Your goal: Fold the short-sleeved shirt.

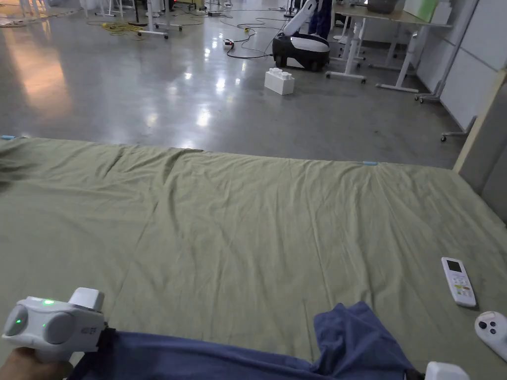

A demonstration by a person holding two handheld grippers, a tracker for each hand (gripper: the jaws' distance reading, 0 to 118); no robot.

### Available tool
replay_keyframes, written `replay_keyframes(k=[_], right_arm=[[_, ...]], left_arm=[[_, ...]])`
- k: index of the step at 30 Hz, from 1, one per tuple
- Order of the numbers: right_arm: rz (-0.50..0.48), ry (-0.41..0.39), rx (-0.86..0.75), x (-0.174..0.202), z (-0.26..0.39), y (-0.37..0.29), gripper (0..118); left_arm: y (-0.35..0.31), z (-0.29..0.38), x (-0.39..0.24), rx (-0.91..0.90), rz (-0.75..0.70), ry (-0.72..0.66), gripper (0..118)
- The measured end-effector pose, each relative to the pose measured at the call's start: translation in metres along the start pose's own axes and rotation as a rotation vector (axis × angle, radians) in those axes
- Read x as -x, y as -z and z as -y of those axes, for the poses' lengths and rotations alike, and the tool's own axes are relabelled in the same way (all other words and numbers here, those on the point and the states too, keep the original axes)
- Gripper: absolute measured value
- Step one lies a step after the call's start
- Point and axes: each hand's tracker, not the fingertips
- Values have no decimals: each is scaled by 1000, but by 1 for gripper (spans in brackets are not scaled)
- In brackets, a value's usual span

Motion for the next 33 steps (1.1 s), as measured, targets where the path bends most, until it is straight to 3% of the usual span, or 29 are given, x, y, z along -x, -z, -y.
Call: replay_keyframes(k=[2,3,4,5,6,10,16,18,21,22,24,27,33], right_arm=[[-15,-8,72,-10,-11,22,12],[-30,-18,128,-16,-18,38,26],[-32,-7,166,-20,-22,50,50],[-29,-28,204,-25,-28,65,63],[-40,-41,257,-28,-33,79,68],[-55,-111,366,-28,-41,125,70],[-51,-117,431,-24,-41,151,74],[-71,-127,389,-21,-45,146,70],[-104,-118,382,-16,-48,150,16],[-105,-120,391,-14,-48,152,3],[-94,-116,391,-15,-47,152,2],[-94,-42,347,-20,-48,136,1],[-142,-48,270,-24,-55,84,1]], left_arm=[[-13,7,-5,-18,5,-3,6],[-18,3,-3,-27,13,-11,6],[-24,5,-4,-37,16,-21,6],[-30,8,-7,-45,16,-34,6],[-37,11,-9,-58,21,-37,6],[-38,9,1,-69,34,-61,6],[-28,8,11,-66,40,-87,6],[-29,8,12,-67,40,-88,6],[-29,11,11,-72,39,-93,6],[-30,11,12,-74,38,-96,6],[-29,14,15,-79,42,-110,6],[-36,18,15,-96,49,-121,6],[-57,29,17,-133,68,-136,6]])
